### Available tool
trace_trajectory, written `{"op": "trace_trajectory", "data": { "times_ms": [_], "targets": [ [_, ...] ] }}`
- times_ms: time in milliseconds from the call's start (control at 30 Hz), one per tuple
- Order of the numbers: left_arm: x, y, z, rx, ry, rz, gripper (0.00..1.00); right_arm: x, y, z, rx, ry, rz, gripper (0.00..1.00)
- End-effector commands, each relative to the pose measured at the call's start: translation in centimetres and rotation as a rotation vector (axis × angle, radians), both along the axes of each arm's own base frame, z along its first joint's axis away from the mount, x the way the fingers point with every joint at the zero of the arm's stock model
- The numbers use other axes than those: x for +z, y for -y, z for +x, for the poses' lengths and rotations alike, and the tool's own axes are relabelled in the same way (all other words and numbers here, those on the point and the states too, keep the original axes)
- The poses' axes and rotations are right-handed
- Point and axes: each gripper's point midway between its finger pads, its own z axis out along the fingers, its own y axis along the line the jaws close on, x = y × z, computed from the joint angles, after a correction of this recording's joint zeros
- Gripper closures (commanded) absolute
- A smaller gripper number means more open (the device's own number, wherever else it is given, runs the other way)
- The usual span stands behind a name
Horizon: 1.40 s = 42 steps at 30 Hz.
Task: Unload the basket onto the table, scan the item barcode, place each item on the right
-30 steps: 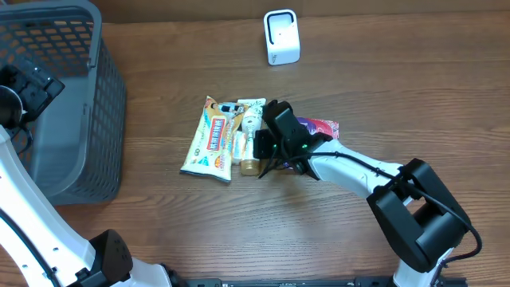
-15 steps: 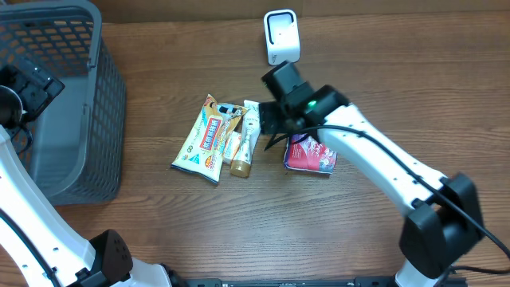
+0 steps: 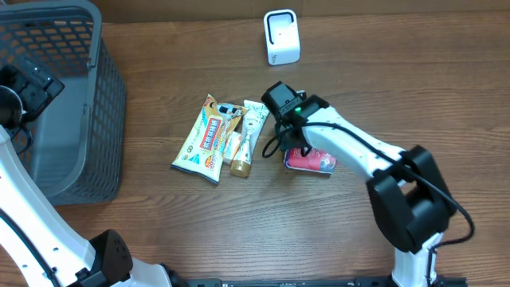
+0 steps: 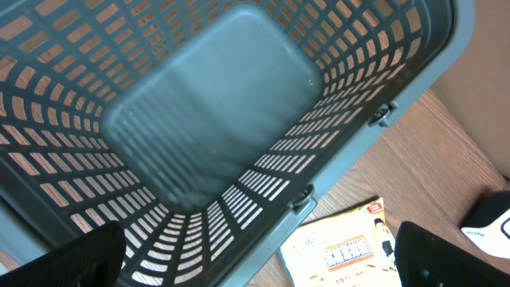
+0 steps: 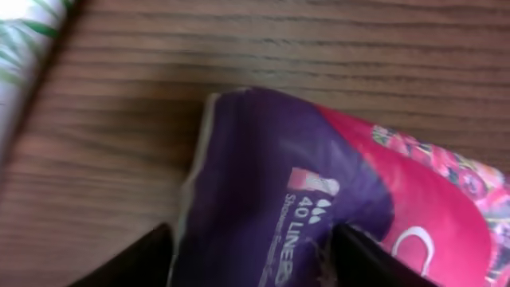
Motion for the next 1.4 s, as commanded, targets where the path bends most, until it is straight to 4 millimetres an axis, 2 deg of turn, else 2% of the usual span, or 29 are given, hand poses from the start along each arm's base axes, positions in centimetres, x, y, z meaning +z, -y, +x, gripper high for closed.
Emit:
{"op": "trace_trajectory", "data": {
  "times_ms": [0, 133, 233, 400, 600, 667, 767, 900, 967, 1067, 1167, 1267, 1300, 1333, 1367],
  "targets": [
    [0.0, -0.1, 0.0, 0.01, 0.005, -0.008, 0.0, -1.3, 1.0, -0.1, -0.007, -0.003, -0.075, 0.48],
    [0.0, -0.1, 0.0, 0.01, 0.005, -0.008, 0.0, -2.0, 1.2, -0.3, -0.026, -0.019, -0.082, 0.79],
    [0.0, -0.1, 0.0, 0.01, 0.005, -0.008, 0.0, -0.8, 0.9, -0.1, -0.038, -0.015, -0.071, 0.96],
    [0.0, -0.1, 0.0, 0.01, 0.005, -0.008, 0.0, 3.2, -1.4, 0.7, -0.043, -0.055, 0.087, 0.96],
    [0.0, -0.1, 0.0, 0.01, 0.005, -0.008, 0.0, 10.1, -5.6, 1.2, 0.113, -0.185, 0.514, 0.96],
    [0.0, -0.1, 0.0, 0.01, 0.005, -0.008, 0.0, 11.9, -6.2, 1.2, 0.16, -0.236, 0.688, 0.96],
    [0.0, -0.1, 0.0, 0.01, 0.005, -0.008, 0.0, 12.9, -5.8, 1.2, 0.183, -0.314, 0.885, 0.96],
    [0.0, -0.1, 0.0, 0.01, 0.005, -0.008, 0.0, 12.2, -5.6, 0.2, 0.197, -0.43, 1.117, 0.96],
    [0.0, -0.1, 0.0, 0.01, 0.005, -0.008, 0.0, 10.6, -5.2, 0.1, 0.168, -0.466, 1.186, 0.96],
    [0.0, -0.1, 0.0, 0.01, 0.005, -0.008, 0.0, 8.0, -3.5, 0.4, 0.059, -0.494, 1.223, 0.96],
    [0.0, -0.1, 0.0, 0.01, 0.005, -0.008, 0.0, 6.3, -0.7, 1.2, -0.044, -0.482, 1.248, 0.96],
    [0.0, -0.1, 0.0, 0.01, 0.005, -0.008, 0.0, 3.5, 3.8, 2.2, -0.206, -0.445, 1.129, 0.92],
    [0.0, -0.1, 0.0, 0.01, 0.005, -0.008, 0.0, 2.3, 6.0, 2.4, -0.273, -0.432, 1.06, 0.89],
    [0.0, -0.1, 0.0, 0.01, 0.005, -0.008, 0.0, 1.6, 7.3, 2.5, -0.305, -0.421, 1.013, 0.85],
    [0.0, -0.1, 0.0, 0.01, 0.005, -0.008, 0.01, 0.7, 9.1, 2.5, -0.353, -0.409, 0.943, 0.73]
  ]
}}
